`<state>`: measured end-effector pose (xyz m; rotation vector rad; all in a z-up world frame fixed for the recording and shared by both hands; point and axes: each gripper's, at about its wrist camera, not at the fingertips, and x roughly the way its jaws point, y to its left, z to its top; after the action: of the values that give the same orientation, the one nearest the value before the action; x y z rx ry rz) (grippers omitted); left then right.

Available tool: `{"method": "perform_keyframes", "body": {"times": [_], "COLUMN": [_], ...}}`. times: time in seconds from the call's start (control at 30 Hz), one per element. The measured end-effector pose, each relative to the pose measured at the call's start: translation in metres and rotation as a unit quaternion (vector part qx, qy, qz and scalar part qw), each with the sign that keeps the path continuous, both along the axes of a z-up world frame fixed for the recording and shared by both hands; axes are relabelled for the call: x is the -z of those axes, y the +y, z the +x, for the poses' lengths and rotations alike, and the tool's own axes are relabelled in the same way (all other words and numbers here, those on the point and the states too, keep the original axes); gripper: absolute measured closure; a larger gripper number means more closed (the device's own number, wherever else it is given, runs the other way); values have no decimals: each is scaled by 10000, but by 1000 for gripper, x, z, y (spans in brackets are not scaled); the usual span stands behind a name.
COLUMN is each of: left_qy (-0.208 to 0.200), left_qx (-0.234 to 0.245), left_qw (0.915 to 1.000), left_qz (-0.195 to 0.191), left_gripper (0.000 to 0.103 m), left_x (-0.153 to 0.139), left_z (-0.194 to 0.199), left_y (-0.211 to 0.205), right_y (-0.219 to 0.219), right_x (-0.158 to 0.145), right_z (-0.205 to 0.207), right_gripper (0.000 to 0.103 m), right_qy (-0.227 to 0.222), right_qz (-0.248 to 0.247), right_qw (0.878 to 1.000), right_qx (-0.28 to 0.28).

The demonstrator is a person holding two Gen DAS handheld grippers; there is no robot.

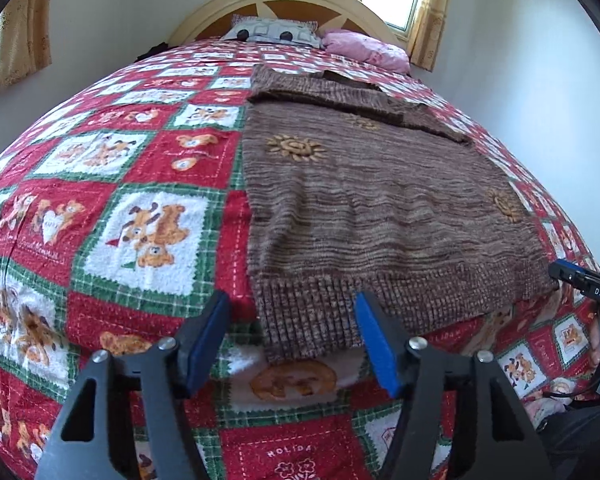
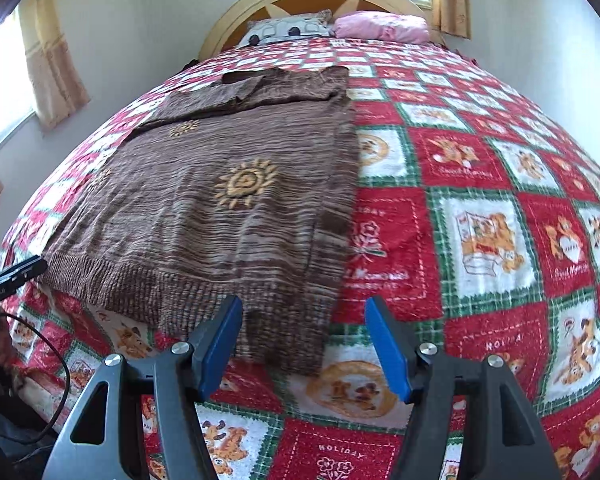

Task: Fold small clothes
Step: 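Grasp the ribbed hem with the left tool while the right tool grasps it too, then lift the hem with both tools and fold it up onto the collar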

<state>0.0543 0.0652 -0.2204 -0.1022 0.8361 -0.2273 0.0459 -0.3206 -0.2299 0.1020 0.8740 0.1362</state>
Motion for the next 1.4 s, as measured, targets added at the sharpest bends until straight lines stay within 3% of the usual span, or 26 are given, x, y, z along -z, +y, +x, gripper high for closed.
{"method": "perform_keyframes", "body": {"times": [0.07,0.13,0.17,0.73,0.8,1.0,1.07,1.1,1.13,1.17,1.4], "left_qy": [17,19,20,161,147,177,186,171,157,154,-17], "left_qx": [-8,7,35,18,58,210,219,263,284,349,405], "left_qw": [9999,9997,9996,9990,9989,9988,9987,9988,9989,9982,9896], "left_qz": [-162,-259,-272,-417,-436,-409,-411,-371,-344,-459,-1384], "left_gripper": [47,70,74,71,72,70,70,75,88,96,96], "left_x": [-1,-1,0,2,2,4,4,3,2,1,-14], "left_z": [0,-1,0,-2,-2,1,0,0,-1,-1,-3], "left_y": [3,4,4,11,10,11,10,9,10,11,30], "right_y": [-3,-7,-9,-15,-9,2,-3,-5,-9,-10,-16], "right_x": [1,2,2,6,7,9,10,10,10,10,-10], "right_z": [0,0,0,-5,-5,-7,-7,-6,-6,-7,-16], "right_gripper": [39,39,39,40,53,72,86,91,96,96,96], "right_qy": [24,11,14,112,138,112,151,155,151,133,-363], "right_qz": [74,112,148,616,650,511,612,696,873,973,1218], "right_qw": [10000,9999,9999,9980,9977,9983,9978,9972,9959,9950,9914], "right_qx": [30,68,86,-42,-136,-271,-226,-204,-206,-200,-316]}}
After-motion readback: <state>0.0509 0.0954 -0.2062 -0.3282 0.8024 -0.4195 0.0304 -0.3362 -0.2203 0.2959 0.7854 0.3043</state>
